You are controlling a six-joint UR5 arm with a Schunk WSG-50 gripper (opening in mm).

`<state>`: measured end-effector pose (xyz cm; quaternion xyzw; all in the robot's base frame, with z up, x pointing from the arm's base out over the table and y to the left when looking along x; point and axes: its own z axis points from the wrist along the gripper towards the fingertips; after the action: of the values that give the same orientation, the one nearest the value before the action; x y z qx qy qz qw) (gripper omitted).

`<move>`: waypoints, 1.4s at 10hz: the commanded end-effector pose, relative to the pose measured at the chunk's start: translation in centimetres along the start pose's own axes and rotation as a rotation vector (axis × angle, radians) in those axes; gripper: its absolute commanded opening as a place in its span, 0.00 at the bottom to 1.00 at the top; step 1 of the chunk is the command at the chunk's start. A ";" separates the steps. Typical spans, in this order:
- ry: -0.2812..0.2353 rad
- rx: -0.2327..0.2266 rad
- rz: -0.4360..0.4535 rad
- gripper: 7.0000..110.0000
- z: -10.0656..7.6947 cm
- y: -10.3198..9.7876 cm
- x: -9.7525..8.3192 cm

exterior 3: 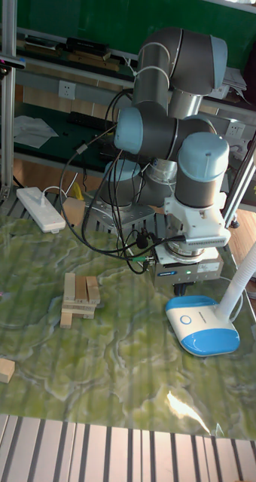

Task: Turn on the desk lamp by pressing the button

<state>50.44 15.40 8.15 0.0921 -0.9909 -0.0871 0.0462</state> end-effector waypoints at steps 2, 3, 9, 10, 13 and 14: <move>-0.103 0.091 -0.004 0.00 -1.5 -2.1 -1.9; -0.159 0.136 -0.009 0.00 -2.1 -3.2 -2.9; -0.172 0.215 -0.024 0.00 -3.9 -5.6 0.7; -0.166 0.218 -0.019 0.00 -4.1 -5.8 1.9; -0.153 0.199 0.010 0.00 -4.4 -5.5 5.0; -0.158 0.178 0.025 0.00 -4.6 -4.6 5.9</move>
<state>48.38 8.67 11.50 0.0923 -0.9948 0.0105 -0.0418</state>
